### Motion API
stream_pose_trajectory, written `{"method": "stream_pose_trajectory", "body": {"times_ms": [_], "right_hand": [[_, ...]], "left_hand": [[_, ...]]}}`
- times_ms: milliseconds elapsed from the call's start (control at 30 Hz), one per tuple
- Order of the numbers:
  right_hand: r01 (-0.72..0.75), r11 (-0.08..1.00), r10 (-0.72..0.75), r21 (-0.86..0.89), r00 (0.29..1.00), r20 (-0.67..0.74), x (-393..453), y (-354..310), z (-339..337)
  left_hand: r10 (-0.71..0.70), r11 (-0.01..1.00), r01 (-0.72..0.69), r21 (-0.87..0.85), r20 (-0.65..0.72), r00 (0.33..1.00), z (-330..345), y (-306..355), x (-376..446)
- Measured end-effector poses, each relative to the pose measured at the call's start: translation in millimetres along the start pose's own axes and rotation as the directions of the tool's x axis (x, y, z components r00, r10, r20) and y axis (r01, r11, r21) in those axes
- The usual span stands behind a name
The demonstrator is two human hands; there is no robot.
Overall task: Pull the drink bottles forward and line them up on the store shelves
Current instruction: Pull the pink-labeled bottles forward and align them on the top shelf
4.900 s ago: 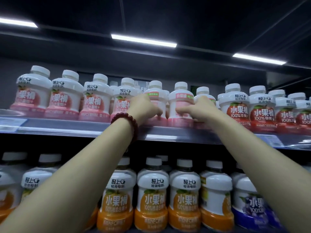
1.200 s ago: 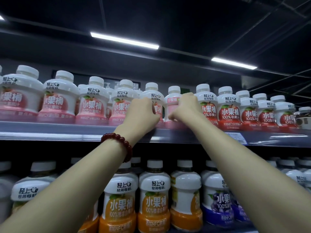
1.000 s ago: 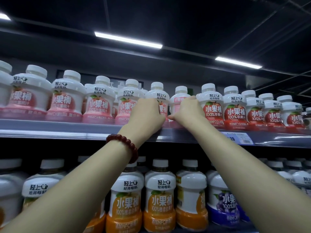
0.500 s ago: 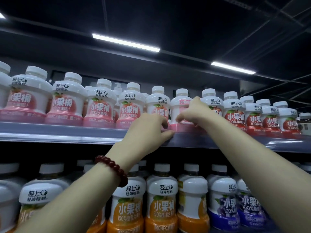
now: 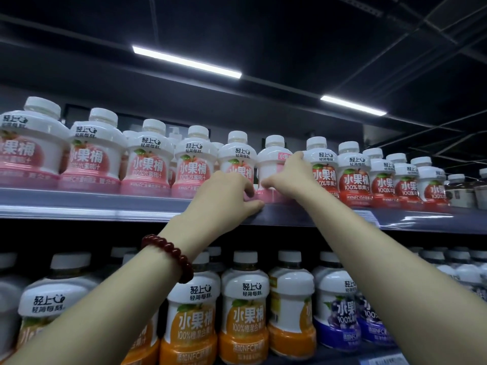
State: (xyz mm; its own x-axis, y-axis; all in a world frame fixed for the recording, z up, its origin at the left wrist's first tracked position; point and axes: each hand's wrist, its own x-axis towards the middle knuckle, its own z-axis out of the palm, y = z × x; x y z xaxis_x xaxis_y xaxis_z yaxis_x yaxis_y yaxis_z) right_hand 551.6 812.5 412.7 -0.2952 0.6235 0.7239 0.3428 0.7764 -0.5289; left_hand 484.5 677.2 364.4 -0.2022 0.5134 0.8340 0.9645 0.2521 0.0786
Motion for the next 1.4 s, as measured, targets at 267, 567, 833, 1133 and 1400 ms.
{"method": "stream_pose_trajectory", "body": {"times_ms": [267, 567, 833, 1133, 1400], "right_hand": [[0.027, 0.996, -0.04, -0.084, 0.988, -0.151, -2.8, -6.2, 9.8], [0.071, 0.994, -0.073, -0.078, 0.997, -0.018, 6.1, 7.1, 1.2], [-0.064, 0.99, 0.062, -0.125, 0.998, -0.023, 17.9, -5.1, 27.5], [0.213, 0.906, -0.248, -0.365, 0.967, -0.05, 27.1, -40.2, -57.5], [0.186, 0.939, -0.159, -0.289, 0.981, 0.115, 77.1, -39.5, -29.1]], "left_hand": [[0.008, 1.0, -0.008, 0.014, -0.006, 1.0, -0.6, 1.9, -1.6], [0.021, 0.999, -0.021, 0.047, -0.003, 1.0, 1.0, -1.6, -1.1], [0.022, 0.999, -0.022, 0.047, -0.003, 1.0, 0.1, 0.5, -2.9], [0.029, 0.998, -0.03, 0.049, 0.011, 1.0, -1.2, -0.4, -3.0], [0.02, 0.999, -0.02, 0.039, -0.001, 1.0, -0.2, -1.5, -3.6]]}}
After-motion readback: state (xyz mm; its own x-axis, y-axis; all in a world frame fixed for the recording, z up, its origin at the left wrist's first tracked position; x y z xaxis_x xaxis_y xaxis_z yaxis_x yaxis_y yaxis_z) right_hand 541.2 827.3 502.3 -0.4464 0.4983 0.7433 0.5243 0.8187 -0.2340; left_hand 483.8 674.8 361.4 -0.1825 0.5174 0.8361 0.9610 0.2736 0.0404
